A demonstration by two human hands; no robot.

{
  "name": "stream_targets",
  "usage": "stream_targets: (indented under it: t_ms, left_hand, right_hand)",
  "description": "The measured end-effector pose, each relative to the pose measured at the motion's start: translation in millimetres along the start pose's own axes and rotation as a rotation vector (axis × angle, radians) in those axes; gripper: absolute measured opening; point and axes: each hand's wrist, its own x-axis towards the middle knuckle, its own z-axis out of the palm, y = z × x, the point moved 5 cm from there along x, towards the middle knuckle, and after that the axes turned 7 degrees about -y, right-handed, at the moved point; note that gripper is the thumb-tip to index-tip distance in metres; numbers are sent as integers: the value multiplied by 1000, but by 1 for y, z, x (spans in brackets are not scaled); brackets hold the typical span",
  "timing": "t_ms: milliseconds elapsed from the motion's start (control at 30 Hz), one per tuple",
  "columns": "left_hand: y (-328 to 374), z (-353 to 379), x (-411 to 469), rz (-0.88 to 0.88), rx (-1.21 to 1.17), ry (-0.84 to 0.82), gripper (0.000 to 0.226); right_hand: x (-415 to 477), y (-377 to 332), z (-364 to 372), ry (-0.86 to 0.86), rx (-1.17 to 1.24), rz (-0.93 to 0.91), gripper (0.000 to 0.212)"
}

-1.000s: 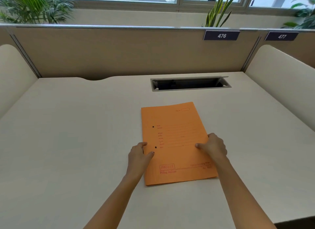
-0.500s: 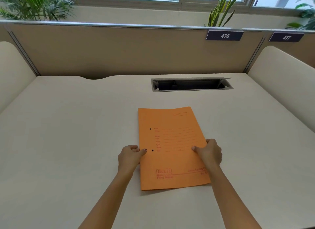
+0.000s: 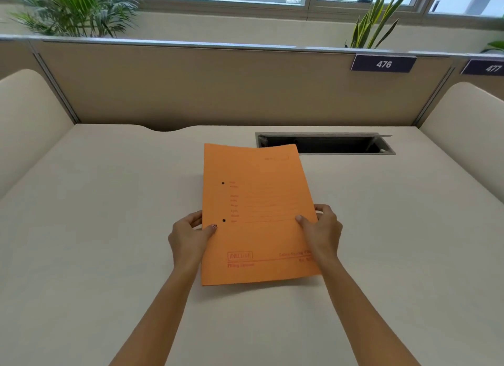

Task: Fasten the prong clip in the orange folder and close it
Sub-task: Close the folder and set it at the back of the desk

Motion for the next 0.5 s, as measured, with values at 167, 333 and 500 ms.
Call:
stream_targets:
  t_ms: [167, 333, 500]
  left_hand:
    - [24, -16, 46, 42, -80, 56, 45]
    - [41, -27, 94, 76, -111, 119, 46]
    - [43, -31, 151, 50, -127, 150, 45]
  right_hand:
    - [39, -49, 25, -53, 86, -93, 40]
    - [76, -83, 54, -78, 129, -142, 40]
    - [115, -101, 90, -108, 147, -150, 38]
